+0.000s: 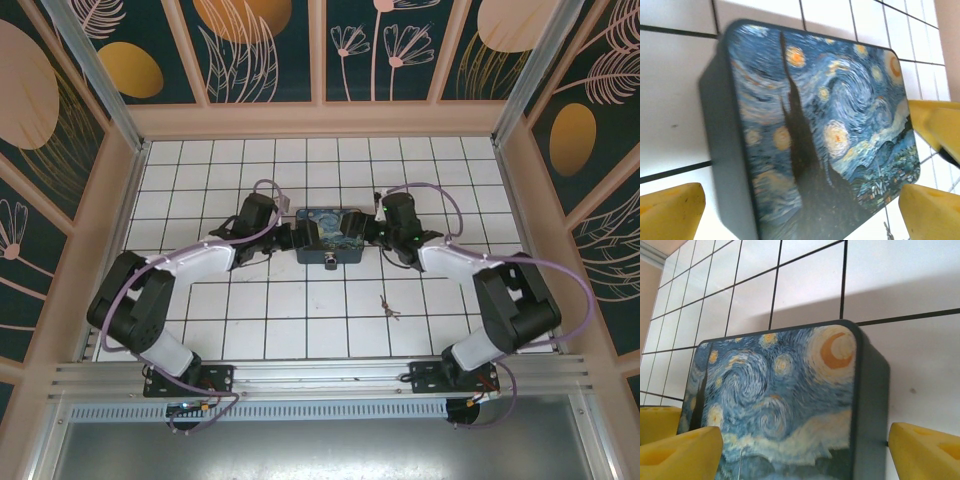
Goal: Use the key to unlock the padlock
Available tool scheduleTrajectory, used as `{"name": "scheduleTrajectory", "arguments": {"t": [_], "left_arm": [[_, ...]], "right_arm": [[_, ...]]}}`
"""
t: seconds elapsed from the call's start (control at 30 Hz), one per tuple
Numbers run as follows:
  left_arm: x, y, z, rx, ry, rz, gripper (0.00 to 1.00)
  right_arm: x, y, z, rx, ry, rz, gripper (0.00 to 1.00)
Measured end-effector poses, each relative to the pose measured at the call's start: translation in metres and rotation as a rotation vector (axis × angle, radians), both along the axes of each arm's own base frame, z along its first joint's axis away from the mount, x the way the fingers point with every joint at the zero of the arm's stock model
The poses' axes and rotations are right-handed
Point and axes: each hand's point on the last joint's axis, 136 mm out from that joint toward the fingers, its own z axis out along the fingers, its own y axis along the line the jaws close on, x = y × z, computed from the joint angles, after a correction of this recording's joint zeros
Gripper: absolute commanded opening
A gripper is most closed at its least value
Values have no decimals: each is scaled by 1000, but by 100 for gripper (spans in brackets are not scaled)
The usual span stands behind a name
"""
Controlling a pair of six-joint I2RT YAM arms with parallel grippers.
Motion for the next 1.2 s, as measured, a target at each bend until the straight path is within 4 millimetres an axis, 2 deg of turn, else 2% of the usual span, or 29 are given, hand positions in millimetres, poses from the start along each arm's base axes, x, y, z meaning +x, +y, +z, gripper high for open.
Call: {"name": "scheduleTrajectory", "arguments": {"t": [0.17,0.27,0.33,0.47,0.57,0.7,0.77,0.87,0.97,1.03,1.1,1.2], "left_arm": [[-4,25,33,65,-92,68,99],[-20,39,42,81,-128,84,99],[-36,44,35,103,-121,80,99],[-64,57,4,218,-62,80,99],[-60,89,2,367,-95,184,99],[-42,137,31,531,-213,404,99],[-39,145,43,541,-248,447,95],[-43,135,44,485,-232,414,88],[-54,108,23,384,-144,312,87],[-70,89,-1,354,-74,233,87],[-96,66,-24,340,4,134,87],[-125,35,-36,300,67,28,87]], "right_arm": [[-23,-31,22,4,-32,-49,82],[-45,-43,19,-1,-22,-56,80],[-61,-51,7,-12,10,-63,77],[-91,-66,-23,-41,120,-95,67],[-107,-76,-33,-52,185,-137,55],[-123,-86,-37,-63,254,-199,48],[-133,-87,-39,-69,277,-209,48],[-145,-87,-46,-79,310,-211,47],[-155,-86,-55,-93,342,-203,47],[-159,-83,-58,-97,353,-191,45],[-164,-81,-62,-103,362,-176,45],[-171,-79,-70,-115,374,-151,43]]}}
